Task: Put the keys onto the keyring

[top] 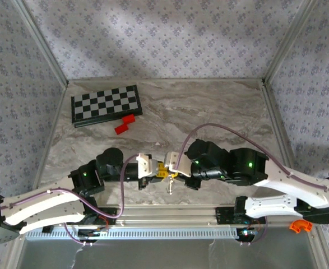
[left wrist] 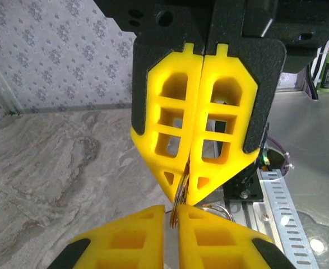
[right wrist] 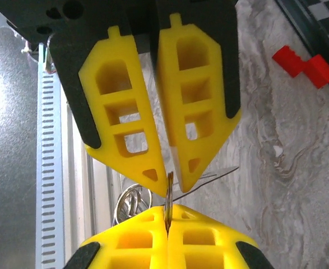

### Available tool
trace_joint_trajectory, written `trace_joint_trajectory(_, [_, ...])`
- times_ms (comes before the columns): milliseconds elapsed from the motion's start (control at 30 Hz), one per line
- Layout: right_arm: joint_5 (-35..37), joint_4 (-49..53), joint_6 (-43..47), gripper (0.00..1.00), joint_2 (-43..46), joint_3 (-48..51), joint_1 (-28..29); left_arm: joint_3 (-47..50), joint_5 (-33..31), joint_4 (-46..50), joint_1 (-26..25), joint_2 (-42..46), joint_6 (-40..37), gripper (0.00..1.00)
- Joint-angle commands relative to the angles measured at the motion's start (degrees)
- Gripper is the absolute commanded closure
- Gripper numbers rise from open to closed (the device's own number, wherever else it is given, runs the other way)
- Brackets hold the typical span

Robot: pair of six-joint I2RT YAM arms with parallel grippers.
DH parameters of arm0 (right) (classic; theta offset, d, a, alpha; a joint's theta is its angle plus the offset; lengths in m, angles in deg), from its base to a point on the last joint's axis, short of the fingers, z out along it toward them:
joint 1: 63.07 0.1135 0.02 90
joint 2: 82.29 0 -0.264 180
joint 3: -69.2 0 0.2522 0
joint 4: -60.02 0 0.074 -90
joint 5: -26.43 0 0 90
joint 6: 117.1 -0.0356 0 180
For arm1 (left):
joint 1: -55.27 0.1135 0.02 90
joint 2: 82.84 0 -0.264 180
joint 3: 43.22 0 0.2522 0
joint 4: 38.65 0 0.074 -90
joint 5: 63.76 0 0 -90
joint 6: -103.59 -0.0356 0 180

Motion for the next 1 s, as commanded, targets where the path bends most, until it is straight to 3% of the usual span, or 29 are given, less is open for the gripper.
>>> trace_joint_trajectory(0, [-3.73,3.67,1.28,1.00,-0.83,-2.45,-0.19,-2.19,-0.60,-0.30,-0.15,-0.41,-0.72,0.87])
trace_joint_trajectory(233, [-3.87,2.02,1.28,1.00,-0.52,-2.15,-0.40,-1.51,1.83,-2.35,-0.27,0.43,0.08,1.00])
trace_joint_trajectory(367, [-2.88,0.70,0.83,1.00,0.11,-1.29,-0.37,-0.20,2.79,-5.78,-0.23,2.71,1.41,1.00])
trace_joint_trajectory(533, [-2.60,-3.11,0.10,0.79,2.48,0.51,-0.46,0.94,4.88,-10.27,-0.22,4.47,2.74,1.00])
trace_joint_trajectory(600, [-2.76,-4.99,-0.34,0.77,3.85,1.58,-0.61,1.05,5.70,-11.79,-0.16,4.43,3.21,1.00])
trace_joint_trajectory(967, [-3.09,-12.19,-2.27,0.79,10.23,6.66,-0.81,2.58,8.39,-18.56,-0.21,4.17,5.90,1.00])
